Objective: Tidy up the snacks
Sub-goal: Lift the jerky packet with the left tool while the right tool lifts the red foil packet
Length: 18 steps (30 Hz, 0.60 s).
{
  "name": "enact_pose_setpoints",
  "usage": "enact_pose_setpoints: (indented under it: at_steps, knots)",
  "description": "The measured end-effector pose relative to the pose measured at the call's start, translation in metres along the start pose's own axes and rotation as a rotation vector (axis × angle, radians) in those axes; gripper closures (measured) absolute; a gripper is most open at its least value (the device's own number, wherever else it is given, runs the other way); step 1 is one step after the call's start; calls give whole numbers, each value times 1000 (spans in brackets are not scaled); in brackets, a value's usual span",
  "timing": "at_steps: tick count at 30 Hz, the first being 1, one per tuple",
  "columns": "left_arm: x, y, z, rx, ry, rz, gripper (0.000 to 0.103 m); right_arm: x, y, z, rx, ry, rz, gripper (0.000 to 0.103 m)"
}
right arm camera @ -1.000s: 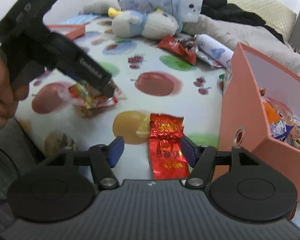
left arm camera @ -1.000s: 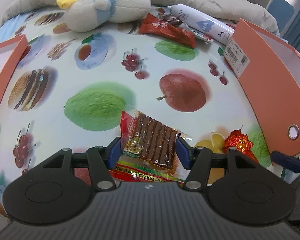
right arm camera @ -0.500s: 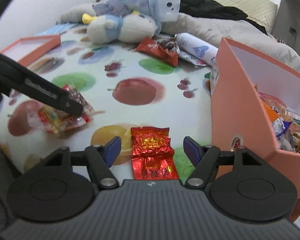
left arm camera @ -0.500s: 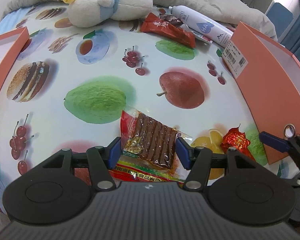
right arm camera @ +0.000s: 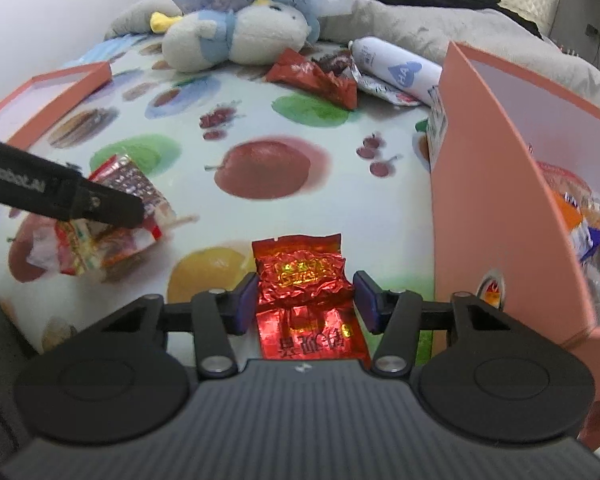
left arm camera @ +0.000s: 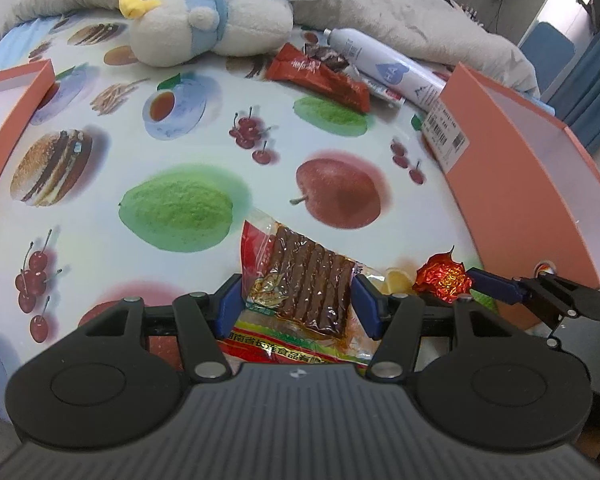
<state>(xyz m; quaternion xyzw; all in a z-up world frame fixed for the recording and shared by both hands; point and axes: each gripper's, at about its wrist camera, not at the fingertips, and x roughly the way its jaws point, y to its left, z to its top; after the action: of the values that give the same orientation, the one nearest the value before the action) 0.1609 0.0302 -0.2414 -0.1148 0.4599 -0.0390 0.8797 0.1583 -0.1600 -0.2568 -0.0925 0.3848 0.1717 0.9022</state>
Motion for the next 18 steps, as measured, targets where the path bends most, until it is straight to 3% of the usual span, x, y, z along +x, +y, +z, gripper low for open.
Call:
enact_pose_setpoints:
  at_steps: [18]
  knots:
    - [-64,-27,63,-24,-124,-34,39,-84,-23,81,81,-160,9,49]
